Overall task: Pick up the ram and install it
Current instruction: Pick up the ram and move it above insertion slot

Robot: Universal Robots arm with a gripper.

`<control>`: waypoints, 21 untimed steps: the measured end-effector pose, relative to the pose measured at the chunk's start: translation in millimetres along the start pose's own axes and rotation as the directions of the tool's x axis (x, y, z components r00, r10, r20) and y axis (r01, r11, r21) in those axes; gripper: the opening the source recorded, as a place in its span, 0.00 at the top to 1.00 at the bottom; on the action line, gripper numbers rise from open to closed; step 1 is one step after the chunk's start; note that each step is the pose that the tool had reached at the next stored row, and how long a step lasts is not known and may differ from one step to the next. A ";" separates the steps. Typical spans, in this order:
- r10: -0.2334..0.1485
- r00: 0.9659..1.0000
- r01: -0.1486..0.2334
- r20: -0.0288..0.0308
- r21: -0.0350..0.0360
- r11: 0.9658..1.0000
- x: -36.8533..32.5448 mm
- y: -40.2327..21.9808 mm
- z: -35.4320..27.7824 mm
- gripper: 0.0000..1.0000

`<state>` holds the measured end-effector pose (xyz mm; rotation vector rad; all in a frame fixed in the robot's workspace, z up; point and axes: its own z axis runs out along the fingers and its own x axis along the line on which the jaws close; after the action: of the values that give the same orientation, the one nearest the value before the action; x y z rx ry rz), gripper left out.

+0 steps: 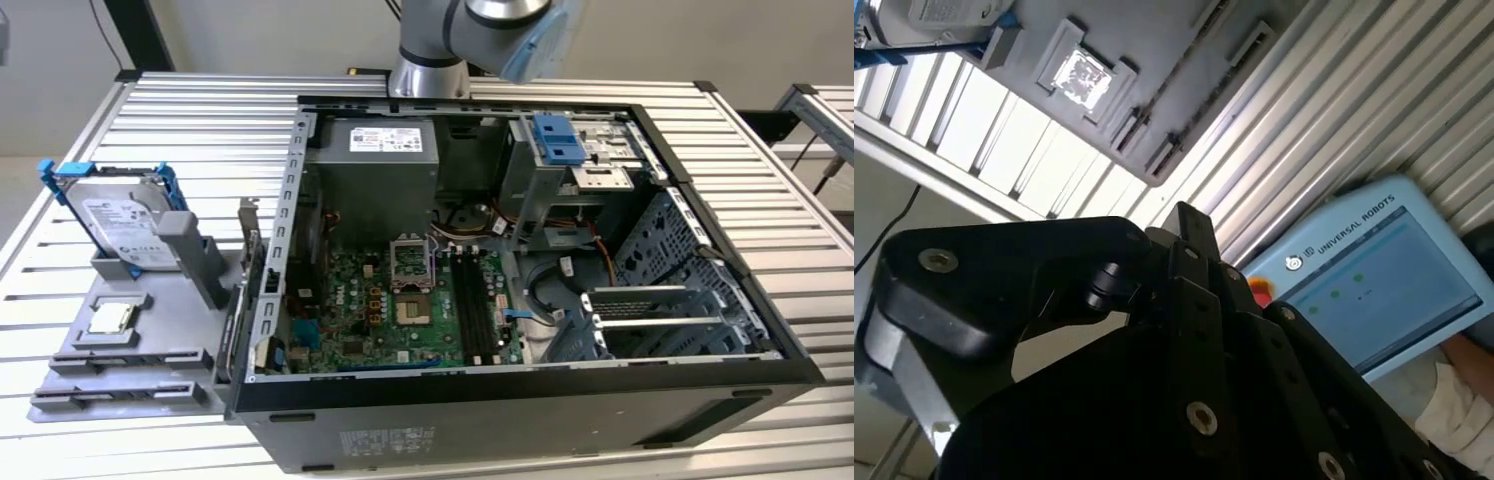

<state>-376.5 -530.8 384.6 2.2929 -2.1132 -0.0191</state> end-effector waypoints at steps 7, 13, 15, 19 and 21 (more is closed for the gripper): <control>0.030 1.000 -0.030 0.001 -0.001 1.000 0.7 -9.1 1.2 1.00; 0.035 0.999 -0.035 0.001 -0.001 0.999 0.8 -9.2 1.4 1.00; 0.035 0.999 -0.035 0.001 0.000 0.999 0.8 -9.2 1.4 0.00; 0.035 0.999 -0.035 0.001 -0.001 0.999 0.8 -9.2 1.4 0.00; 0.035 0.999 -0.035 0.001 -0.001 0.999 0.8 -9.2 1.4 0.00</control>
<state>-367.3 -530.8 383.0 2.2552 -2.1537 -0.0202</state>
